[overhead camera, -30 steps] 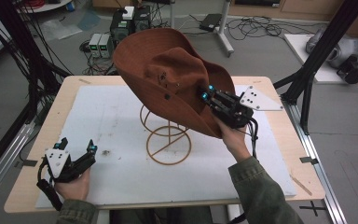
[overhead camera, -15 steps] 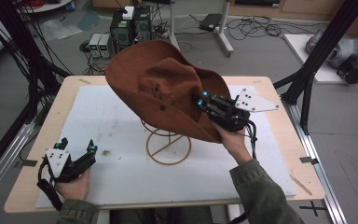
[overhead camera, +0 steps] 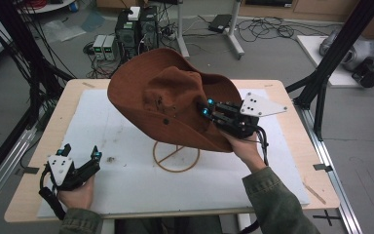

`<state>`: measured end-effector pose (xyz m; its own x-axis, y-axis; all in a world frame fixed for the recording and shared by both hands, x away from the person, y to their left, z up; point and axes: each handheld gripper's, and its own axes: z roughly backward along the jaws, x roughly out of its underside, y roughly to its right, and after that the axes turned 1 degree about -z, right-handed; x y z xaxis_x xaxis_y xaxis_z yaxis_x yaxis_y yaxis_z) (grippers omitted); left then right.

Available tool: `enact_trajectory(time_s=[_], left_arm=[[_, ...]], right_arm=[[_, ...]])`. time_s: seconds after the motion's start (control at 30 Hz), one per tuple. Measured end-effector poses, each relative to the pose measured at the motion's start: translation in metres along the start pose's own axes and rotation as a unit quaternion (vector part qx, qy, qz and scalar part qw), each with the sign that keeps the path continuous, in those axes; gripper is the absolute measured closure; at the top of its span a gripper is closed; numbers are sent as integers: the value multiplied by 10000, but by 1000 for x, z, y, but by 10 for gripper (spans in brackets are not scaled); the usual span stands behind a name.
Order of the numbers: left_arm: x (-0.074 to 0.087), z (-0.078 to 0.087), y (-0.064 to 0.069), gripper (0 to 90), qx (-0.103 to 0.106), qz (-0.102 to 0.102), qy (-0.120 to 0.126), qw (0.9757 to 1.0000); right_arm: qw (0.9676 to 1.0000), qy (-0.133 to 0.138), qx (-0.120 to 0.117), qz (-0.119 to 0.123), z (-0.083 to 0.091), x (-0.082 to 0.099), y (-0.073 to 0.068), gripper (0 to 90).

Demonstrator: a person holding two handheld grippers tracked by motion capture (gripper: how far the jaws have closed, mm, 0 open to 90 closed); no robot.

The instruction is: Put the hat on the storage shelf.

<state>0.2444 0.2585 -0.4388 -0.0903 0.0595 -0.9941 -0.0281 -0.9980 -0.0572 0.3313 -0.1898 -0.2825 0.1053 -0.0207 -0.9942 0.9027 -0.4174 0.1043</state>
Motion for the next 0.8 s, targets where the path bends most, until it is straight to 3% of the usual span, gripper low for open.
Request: enact_trajectory(time_s=[0.27,0.57,0.8], left_arm=[[0,0,0,161,3,4,-1,10000],[0,0,-1,162,-4,-6,-25,10000],[0,0,-1,162,2,-4,-21,10000]], right_arm=[[9997,-225,58,-45,-2,4,1,861],[9987,-505,-83,44,-6,7,2,837],[9991,-418,-11,74,-6,5,2,766]])
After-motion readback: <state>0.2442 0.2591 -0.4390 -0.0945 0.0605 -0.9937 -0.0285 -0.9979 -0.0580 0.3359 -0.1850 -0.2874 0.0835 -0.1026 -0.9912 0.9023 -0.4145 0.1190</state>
